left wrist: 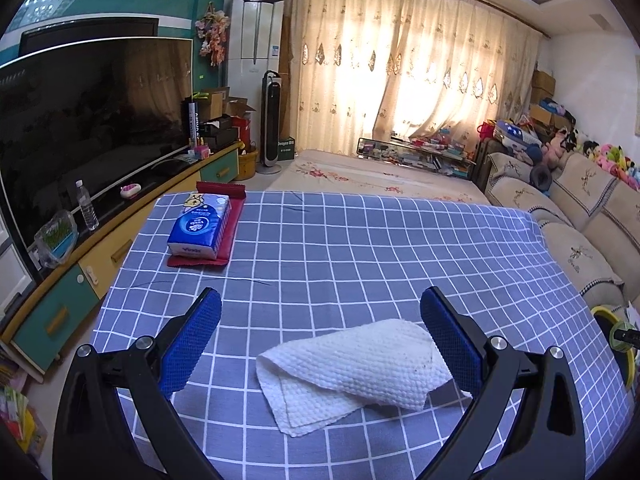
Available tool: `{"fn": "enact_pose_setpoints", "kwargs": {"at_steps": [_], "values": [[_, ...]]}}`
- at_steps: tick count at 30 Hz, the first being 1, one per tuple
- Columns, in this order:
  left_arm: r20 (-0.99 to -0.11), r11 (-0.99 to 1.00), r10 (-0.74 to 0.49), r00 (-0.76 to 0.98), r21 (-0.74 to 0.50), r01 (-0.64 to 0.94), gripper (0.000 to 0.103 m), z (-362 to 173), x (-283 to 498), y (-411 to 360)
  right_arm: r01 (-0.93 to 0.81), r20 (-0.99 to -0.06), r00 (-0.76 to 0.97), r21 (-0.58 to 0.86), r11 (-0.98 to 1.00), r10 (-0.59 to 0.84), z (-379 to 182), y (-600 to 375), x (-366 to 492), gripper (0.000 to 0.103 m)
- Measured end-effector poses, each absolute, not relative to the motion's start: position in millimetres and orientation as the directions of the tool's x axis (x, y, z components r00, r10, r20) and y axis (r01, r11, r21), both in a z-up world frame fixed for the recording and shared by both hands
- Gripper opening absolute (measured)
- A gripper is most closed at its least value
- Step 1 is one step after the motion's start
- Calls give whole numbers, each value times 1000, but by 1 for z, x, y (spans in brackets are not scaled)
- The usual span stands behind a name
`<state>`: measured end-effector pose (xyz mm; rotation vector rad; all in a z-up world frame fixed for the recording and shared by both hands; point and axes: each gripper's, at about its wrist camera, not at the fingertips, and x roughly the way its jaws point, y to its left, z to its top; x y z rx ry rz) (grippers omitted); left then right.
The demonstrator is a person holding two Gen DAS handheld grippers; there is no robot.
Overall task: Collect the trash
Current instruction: 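Carry the green-capped jar over the yellow bin and open the right tool, then grasp the white paper towel with the left tool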
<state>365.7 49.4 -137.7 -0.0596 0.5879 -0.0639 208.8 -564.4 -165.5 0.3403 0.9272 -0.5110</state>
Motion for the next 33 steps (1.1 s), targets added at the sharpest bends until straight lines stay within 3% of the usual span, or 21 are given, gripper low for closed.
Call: {"fn": "enact_pose_setpoints", "kwargs": {"at_steps": [4,16,28,33], "values": [[-559,996,-88,825,-63,63,98,-139,366,44,582,-828,481,55,811,-289,-169,-573,205,82],[-621,972,-234,748,-147,182,98,-149,373,29,541,-797,543,89,836,-266,-146,-552,206,85],[-742,977,-200,640,-103,186,98,-183,393,10,522,-789,562,104,846,-250,-140,-544,200,85],[-759,978,-199,620,-112,177,80,-190,397,12,514,-787,566,106,851,-244,-138,-541,197,86]]}}
